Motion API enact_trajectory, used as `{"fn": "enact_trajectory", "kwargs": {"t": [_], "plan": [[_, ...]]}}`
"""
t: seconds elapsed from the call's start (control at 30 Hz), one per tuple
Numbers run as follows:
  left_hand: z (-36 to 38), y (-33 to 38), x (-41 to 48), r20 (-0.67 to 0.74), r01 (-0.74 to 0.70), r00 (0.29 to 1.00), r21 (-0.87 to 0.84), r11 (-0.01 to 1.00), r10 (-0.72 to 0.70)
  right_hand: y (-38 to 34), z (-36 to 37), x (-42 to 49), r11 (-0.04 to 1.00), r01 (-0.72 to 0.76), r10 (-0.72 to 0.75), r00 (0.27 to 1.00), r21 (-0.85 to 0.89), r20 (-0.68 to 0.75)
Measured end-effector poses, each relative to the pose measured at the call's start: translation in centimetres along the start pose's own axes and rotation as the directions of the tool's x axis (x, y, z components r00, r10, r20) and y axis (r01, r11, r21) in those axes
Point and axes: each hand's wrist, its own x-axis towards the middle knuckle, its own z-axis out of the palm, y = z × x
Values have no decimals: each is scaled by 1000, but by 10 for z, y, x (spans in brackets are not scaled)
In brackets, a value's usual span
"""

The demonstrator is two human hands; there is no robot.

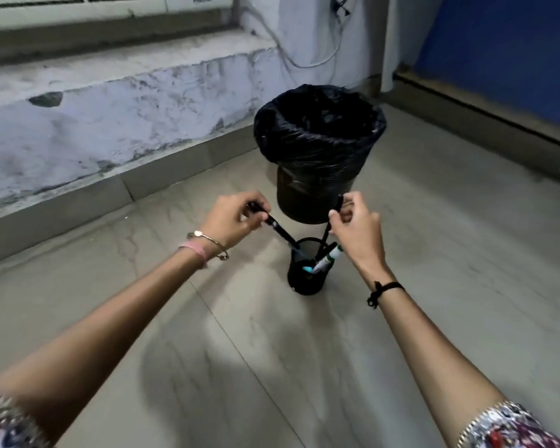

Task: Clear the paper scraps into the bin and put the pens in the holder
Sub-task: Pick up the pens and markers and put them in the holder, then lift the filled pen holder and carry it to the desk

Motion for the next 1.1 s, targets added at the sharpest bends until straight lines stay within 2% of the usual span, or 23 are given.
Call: {"fn": "enact_trajectory", "kwargs": {"t": [0.1, 0.2, 0.27, 0.37, 0.47, 0.57, 0.77, 0.9, 1.1], "plan": [[40, 13, 2, 91, -42, 995, 102, 994, 32, 6, -11, -1, 998, -44, 47, 996, -36, 79], [54, 19, -3, 72, -11, 997, 107, 994, 3, 11, -29, -11, 995, 43, -47, 998, -89, -41], [51, 15, -6, 25, 61, 998, 54, 997, -63, 18, -35, -25, 988, 98, -108, 991, -117, -81], [48, -1, -13, -11, 243, 970, -89, 966, -245, 37, -28, -53, 982, 111, -115, 993, -154, -19], [52, -17, -22, -6, 396, 917, -111, 912, -399, 54, -13, -76, 983, 59, -44, 995, -175, 89], [62, -30, -33, 114, 479, 874, -47, 876, -472, 62, 3, -89, 984, -9, 47, 977, -178, 206], [82, -40, -36, 302, 487, 824, 56, 871, -480, 63, 25, -78, 985, -62, 90, 980, -160, 176], [78, -26, -20, 259, 519, 818, 50, 853, -513, 46, 21, -63, 982, -115, 148, 962, -151, 231], [44, 53, -4, 192, 624, 773, -65, 779, -604, -23, -37, -31, 970, -193, 231, 922, -148, 312]]}}
